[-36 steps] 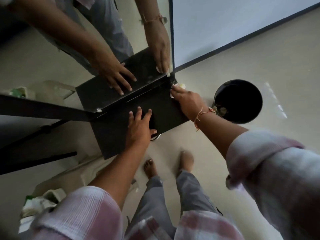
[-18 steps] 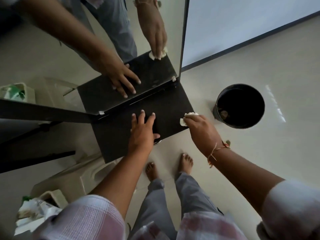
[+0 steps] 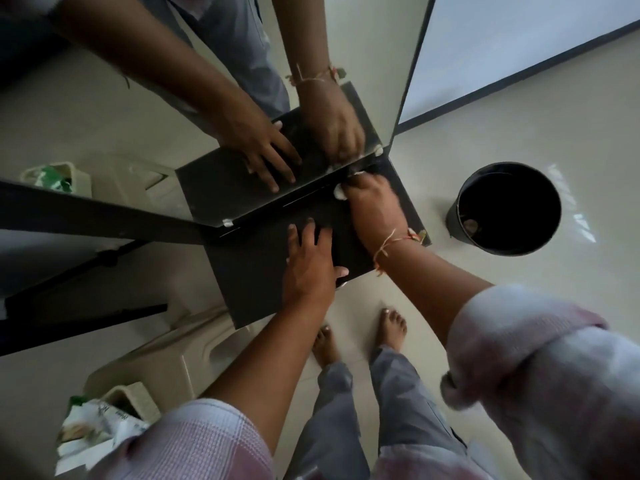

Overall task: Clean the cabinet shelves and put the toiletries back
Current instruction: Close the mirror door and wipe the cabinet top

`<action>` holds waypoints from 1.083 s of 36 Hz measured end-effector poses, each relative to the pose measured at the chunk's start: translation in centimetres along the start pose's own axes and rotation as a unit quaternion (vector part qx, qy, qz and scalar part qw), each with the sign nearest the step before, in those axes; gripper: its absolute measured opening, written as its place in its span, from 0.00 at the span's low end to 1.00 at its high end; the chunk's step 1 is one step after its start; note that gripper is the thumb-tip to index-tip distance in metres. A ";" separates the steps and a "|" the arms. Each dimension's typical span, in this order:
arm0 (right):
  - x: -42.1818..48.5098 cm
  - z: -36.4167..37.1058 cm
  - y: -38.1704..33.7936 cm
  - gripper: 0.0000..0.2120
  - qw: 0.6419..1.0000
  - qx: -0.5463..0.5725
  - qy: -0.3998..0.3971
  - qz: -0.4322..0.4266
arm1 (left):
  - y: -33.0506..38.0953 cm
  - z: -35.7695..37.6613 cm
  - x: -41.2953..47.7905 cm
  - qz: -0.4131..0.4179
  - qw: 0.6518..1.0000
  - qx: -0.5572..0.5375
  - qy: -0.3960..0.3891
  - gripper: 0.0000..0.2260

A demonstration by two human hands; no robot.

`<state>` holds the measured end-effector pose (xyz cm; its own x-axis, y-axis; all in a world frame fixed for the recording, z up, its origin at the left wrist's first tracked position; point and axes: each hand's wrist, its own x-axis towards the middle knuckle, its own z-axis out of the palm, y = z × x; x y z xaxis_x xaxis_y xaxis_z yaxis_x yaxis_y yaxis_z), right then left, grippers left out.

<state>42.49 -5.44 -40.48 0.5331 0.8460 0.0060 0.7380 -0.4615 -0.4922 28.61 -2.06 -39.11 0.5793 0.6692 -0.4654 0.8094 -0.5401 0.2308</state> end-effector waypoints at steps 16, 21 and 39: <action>0.7 -1.6 3.7 0.11 0.997 -0.037 0.037 0.058 | -6.1 -0.8 -3.0 -0.036 0.999 -0.037 -0.008 0.42; 1.1 -1.7 3.9 0.11 0.995 -0.055 0.038 0.078 | -5.6 -1.0 -2.5 -0.038 0.999 -0.034 -0.016 0.41; -1.1 -2.6 5.6 0.11 0.997 -0.054 0.026 0.048 | -5.7 -0.9 -2.1 -0.034 0.999 -0.016 -0.010 0.39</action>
<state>47.14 -9.68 -40.98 0.6218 0.7831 0.0092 0.7213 -0.5682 -0.3961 22.86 0.04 -38.71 0.5215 0.6927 -0.4982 0.8493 -0.4778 0.2247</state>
